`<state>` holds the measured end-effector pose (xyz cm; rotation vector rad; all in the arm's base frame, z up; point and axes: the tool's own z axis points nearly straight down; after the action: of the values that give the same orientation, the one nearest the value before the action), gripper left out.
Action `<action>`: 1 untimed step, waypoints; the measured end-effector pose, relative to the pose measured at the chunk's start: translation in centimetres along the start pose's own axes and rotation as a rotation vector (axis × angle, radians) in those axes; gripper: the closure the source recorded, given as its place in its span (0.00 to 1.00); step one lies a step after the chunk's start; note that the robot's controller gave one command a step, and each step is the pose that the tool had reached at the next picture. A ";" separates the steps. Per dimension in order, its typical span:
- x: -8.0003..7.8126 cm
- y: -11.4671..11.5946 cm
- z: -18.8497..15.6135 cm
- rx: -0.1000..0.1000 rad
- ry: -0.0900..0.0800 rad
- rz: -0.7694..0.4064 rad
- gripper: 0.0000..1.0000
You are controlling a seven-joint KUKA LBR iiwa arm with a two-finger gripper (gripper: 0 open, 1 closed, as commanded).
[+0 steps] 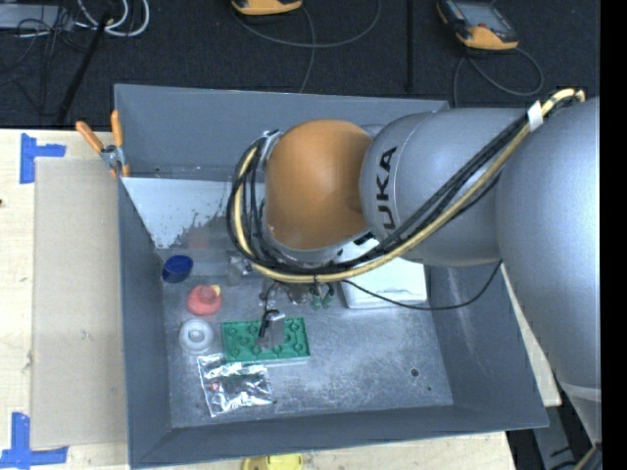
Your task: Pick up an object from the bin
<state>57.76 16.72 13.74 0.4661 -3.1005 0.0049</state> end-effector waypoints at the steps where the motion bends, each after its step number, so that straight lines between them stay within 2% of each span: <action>1: 1.2 -3.7 2.1 -0.001 -0.002 -0.038 0.00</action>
Offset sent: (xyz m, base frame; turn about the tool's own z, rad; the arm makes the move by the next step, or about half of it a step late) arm -0.0006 -0.0365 -0.0192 -0.0412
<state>57.69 12.82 11.64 0.5246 -3.0933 0.0034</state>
